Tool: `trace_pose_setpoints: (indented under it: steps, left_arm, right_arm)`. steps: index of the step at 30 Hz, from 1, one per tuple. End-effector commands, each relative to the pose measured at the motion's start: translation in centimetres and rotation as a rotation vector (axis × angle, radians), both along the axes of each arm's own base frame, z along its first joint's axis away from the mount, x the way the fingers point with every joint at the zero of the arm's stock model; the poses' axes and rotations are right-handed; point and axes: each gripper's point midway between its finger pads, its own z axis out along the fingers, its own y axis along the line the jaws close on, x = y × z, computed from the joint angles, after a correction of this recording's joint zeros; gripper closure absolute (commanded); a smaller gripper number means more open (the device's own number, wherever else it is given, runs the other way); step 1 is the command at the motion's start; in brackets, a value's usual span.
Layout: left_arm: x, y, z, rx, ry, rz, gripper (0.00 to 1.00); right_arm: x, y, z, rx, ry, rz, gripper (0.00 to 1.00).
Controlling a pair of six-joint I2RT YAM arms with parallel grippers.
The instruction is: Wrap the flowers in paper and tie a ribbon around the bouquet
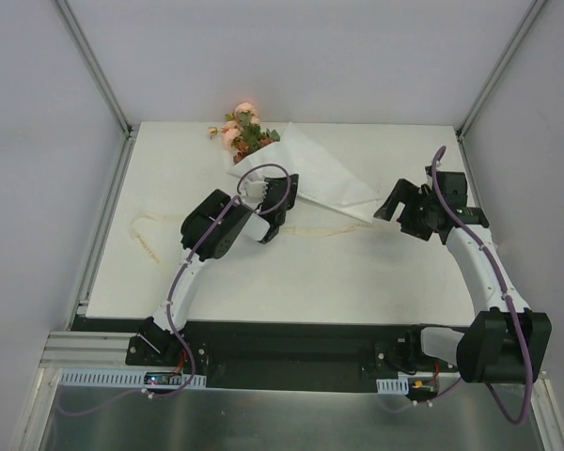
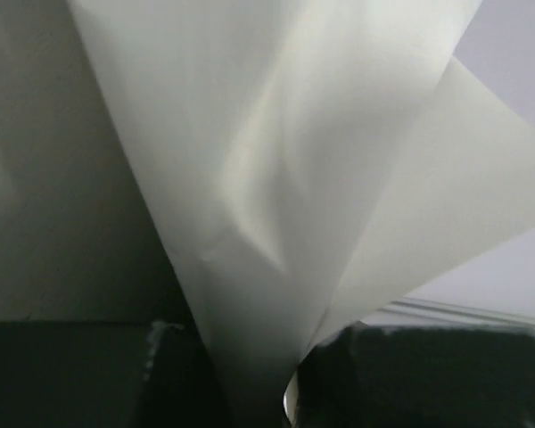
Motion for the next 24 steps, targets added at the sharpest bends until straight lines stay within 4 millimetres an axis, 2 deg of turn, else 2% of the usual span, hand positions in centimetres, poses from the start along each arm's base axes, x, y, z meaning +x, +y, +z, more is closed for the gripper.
trace_pose_setpoints:
  steps: [1,4,7,10,13,16,19,20,22,23,24]
  left_arm:
    - [0.5,0.3,2.9,-0.092,-0.135,0.016,0.93]
    - [0.6,0.2,4.7,-0.150,-0.176,0.000,1.00]
    - [0.7,0.5,6.2,-0.234,-0.185,-0.003,1.00]
    - [0.6,0.9,7.6,-0.306,-0.195,-0.020,1.00]
    - [0.2,1.5,8.7,-0.354,-0.194,-0.035,1.00]
    - [-0.5,2.2,10.0,-0.394,-0.204,-0.082,1.00]
    - [-1.9,1.5,10.9,-0.424,-0.179,-0.203,1.00]
    - [-2.0,1.9,11.2,-0.427,-0.184,-0.223,1.00]
    - [-3.5,1.4,10.9,-0.402,-0.173,-0.302,1.00]
    - [-3.8,1.7,11.4,-0.388,-0.199,-0.323,1.00]
    - [-4.3,2.0,11.0,-0.358,-0.195,-0.348,1.00]
  right_arm:
    - [0.0,0.1,0.1,0.007,-0.024,0.012,0.06]
    - [-0.2,-0.1,-1.1,0.002,-0.002,0.004,0.06]
    - [-0.5,-0.1,-2.6,0.008,0.038,-0.007,0.06]
    - [-0.6,0.3,-3.6,0.036,0.066,-0.013,0.06]
    - [-0.3,-0.2,-4.1,0.069,0.086,-0.047,0.07]
    - [-0.2,-0.9,-4.9,0.058,0.115,-0.086,0.07]
    - [0.0,-1.8,-6.1,0.072,0.166,-0.150,0.07]
    - [0.2,-2.2,-6.4,0.081,0.180,-0.173,0.07]
    - [1.0,-2.3,-6.6,0.122,0.206,-0.204,0.11]
    - [1.2,-2.6,-7.5,0.134,0.239,-0.219,0.13]
    - [1.9,-2.5,-7.1,0.154,0.231,-0.220,0.15]
